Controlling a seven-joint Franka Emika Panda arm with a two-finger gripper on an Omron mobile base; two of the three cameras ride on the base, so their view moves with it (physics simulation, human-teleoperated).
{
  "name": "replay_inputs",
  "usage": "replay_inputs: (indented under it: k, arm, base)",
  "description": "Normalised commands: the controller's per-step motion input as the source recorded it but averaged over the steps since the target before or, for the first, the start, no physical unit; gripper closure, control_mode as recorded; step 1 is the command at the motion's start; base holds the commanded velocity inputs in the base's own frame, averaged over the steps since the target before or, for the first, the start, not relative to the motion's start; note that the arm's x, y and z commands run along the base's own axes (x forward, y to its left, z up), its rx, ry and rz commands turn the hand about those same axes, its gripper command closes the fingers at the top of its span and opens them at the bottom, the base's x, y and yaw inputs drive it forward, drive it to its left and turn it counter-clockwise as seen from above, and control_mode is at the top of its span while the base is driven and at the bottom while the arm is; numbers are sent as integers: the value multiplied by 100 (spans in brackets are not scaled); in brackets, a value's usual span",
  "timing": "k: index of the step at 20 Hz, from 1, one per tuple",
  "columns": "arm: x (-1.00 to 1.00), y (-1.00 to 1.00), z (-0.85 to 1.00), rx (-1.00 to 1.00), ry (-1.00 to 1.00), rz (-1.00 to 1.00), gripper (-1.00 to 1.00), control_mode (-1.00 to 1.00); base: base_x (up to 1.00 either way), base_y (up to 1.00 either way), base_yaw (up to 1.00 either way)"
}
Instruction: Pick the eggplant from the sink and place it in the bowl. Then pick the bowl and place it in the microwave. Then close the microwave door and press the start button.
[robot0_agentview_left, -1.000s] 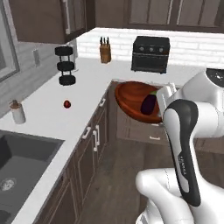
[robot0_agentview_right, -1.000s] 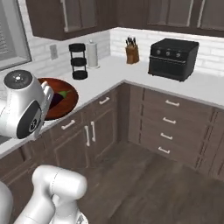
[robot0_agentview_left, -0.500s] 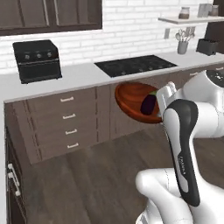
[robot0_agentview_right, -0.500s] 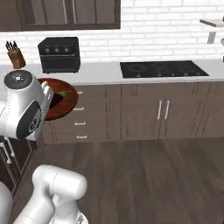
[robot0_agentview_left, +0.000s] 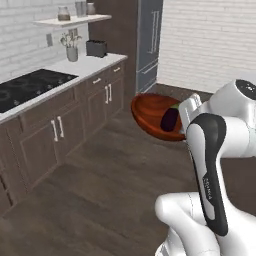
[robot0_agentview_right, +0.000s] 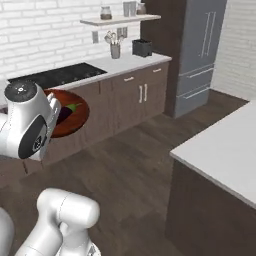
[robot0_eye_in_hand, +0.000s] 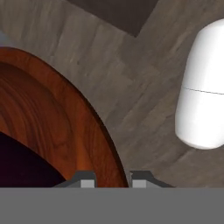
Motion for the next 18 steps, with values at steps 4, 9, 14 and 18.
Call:
replay_inputs:
  k: [4, 9, 14, 18]
  arm:
    - [0, 0, 0, 0, 0, 0, 100, 100]
    - [0, 0, 0, 0, 0, 0, 100, 100]
    - [0, 0, 0, 0, 0, 0, 100, 100]
    - [0, 0, 0, 0, 0, 0, 100, 100]
  base:
    - [0, 12, -95]
    - [0, 2, -98]
    - [0, 2, -98]
    - [0, 2, -97]
